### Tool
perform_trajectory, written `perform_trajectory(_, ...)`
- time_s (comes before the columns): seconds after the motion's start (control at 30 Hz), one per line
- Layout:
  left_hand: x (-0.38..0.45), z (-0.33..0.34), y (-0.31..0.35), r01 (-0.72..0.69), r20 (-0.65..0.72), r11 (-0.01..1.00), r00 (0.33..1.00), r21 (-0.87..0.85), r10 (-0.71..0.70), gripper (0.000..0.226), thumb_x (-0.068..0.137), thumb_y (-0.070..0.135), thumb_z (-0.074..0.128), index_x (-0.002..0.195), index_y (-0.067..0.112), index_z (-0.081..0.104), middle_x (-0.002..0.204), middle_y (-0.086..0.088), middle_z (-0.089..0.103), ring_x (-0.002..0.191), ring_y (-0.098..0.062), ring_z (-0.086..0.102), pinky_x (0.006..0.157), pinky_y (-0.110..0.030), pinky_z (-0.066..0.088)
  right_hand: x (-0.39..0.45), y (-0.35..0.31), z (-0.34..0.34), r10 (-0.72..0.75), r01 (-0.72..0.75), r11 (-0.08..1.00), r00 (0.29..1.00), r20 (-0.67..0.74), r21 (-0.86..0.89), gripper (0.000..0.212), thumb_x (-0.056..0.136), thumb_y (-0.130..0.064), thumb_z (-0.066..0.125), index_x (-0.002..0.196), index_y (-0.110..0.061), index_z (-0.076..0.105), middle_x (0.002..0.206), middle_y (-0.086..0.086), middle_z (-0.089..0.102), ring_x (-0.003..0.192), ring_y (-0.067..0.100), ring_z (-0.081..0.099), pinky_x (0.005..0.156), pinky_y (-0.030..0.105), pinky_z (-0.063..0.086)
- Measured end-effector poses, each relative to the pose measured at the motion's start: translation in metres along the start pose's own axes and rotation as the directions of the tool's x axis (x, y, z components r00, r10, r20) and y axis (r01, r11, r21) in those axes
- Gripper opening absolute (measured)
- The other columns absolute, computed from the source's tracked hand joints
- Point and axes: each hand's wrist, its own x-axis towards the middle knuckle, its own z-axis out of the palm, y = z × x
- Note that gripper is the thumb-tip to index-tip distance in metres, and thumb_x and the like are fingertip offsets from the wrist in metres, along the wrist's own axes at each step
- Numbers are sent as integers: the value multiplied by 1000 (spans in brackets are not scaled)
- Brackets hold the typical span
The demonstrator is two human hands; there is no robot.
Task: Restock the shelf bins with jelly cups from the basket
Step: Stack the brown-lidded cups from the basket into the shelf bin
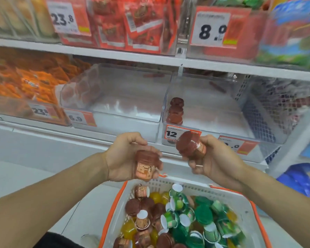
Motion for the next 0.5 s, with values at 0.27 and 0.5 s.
perform_trajectory(0.27, 31, 57, -14, 1, -166, 994, 986, 111, 18, 57, 85, 58, 59, 95, 2, 63, 81, -21, 63, 50, -29, 56, 50, -31, 49, -8, 25, 0, 7, 2, 990, 998, -64, 140, 62, 104, -53, 29, 121, -8, 68, 93, 12, 64, 70, 16, 49, 62, 30, 37)
perform_trajectory(0.5, 45, 58, -14, -110, -183, 984, 974, 137, 134, 41, 96, 40, 55, 113, 4, 66, 80, -13, 65, 54, -27, 57, 54, -31, 50, 0, 33, 8, 50, -28, 995, 973, -226, 99, 57, 103, -50, 37, 113, -1, 64, 71, 9, 55, 61, 15, 40, 56, 30, 36)
